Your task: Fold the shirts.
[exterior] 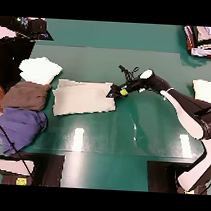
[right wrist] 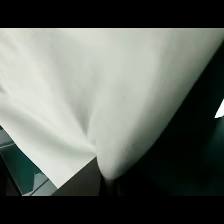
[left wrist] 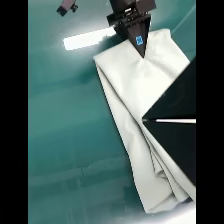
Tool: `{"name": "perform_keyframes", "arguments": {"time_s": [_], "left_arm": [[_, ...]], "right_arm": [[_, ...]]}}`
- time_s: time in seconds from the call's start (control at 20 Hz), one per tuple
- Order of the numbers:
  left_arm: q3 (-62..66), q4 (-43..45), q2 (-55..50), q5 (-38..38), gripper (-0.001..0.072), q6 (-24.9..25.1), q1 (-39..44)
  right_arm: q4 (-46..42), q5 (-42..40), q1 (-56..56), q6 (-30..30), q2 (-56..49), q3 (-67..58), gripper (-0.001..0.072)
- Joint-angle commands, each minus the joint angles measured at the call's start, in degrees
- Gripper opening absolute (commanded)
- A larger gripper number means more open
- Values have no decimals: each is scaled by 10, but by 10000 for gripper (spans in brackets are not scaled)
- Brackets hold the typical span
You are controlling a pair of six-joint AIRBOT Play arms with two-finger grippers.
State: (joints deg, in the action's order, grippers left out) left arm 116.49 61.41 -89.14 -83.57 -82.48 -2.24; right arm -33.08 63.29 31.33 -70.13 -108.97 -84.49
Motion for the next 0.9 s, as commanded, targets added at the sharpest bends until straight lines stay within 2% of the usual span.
{"name": "perform_keyframes", "arguments": {"time_s": [0.0,0.1,0.25,0.45,0.65,0.85], "left_arm": [[0,-10,0,2,25,3,17],[0,-7,0,4,25,3,49],[0,-7,0,6,25,3,109],[0,-6,0,37,26,3,183],[0,-3,0,78,26,3,236],[-6,-2,0,103,26,3,263]], "right_arm": [[-17,20,-7,-3,-9,-38,17],[-47,47,-38,-9,4,-59,17],[-113,49,-114,-21,81,-46,17],[-204,46,-282,-34,213,-11,17],[-209,18,-484,-34,290,10,17],[-204,15,-629,-34,290,10,17]]}}
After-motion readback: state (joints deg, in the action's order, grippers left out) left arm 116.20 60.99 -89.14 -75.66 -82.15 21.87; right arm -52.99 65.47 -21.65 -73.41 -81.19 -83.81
